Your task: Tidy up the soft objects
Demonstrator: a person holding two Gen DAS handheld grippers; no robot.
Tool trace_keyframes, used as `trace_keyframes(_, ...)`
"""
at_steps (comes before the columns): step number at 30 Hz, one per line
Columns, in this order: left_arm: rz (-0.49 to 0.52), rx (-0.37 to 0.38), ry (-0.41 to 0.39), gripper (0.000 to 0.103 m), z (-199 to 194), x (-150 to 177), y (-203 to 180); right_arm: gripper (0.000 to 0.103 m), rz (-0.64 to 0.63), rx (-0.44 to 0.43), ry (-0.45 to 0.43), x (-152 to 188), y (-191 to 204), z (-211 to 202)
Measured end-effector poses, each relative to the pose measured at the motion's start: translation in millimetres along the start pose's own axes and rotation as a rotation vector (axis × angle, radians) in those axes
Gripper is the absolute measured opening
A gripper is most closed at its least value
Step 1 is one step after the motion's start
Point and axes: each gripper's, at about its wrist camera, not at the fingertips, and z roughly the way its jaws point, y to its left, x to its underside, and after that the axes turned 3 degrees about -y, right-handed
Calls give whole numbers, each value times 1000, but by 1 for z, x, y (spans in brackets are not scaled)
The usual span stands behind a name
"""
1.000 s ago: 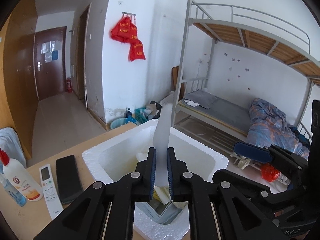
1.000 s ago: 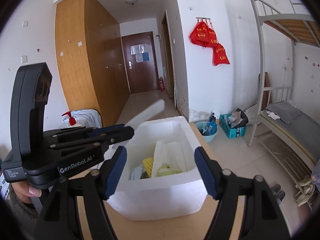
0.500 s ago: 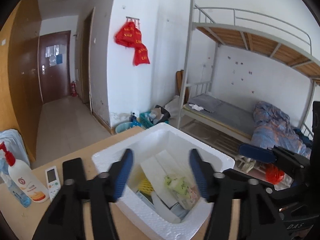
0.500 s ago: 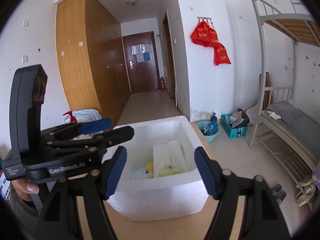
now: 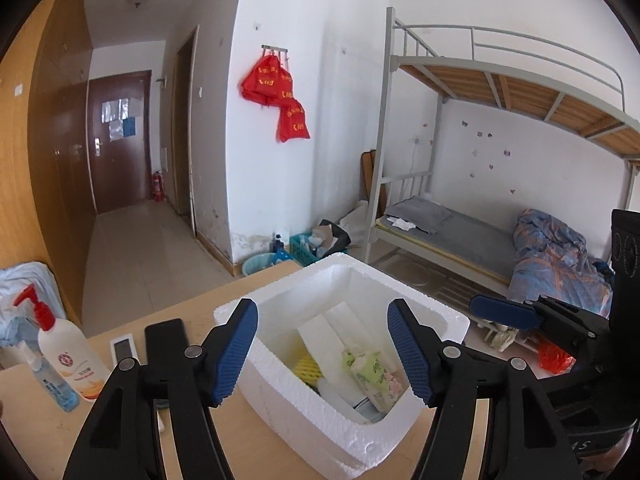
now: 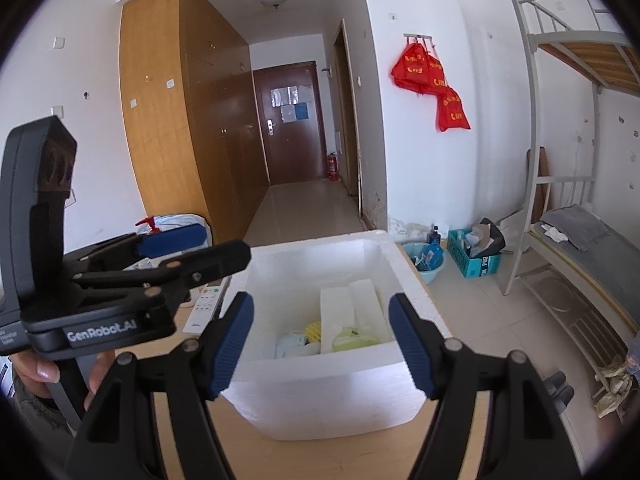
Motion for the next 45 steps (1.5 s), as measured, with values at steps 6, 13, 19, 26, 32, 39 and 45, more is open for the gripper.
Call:
trace_keyframes(6,-3,-11,-10,70,-18,4,3,74,-5,-9,-1,0,4,-1)
trace_keyframes(13,-15,-36,-31,76,-41,9,6,74,-5,-26,4,3,8,-4)
trace_keyframes(19,-28,-69,-44,81,-59,17,9,74,-11,-46,6,5,13,-7)
trace_keyframes(26,-62,-122,-47,81,-82,26,18,74,-23,-73,-3,6,22,-16)
trace_keyframes(32,-75,-204,-68,92,-113,40,25,74,-37,-103,-11,7,37,-25)
trace_keyframes(39,-90,-301,-84,98,-155,60,32,78,-61,-145,-14,15,66,-34)
trace_keyframes(45,-140,-373,-82,99,-189,80,46,88,-61,-196,-12,27,90,-38)
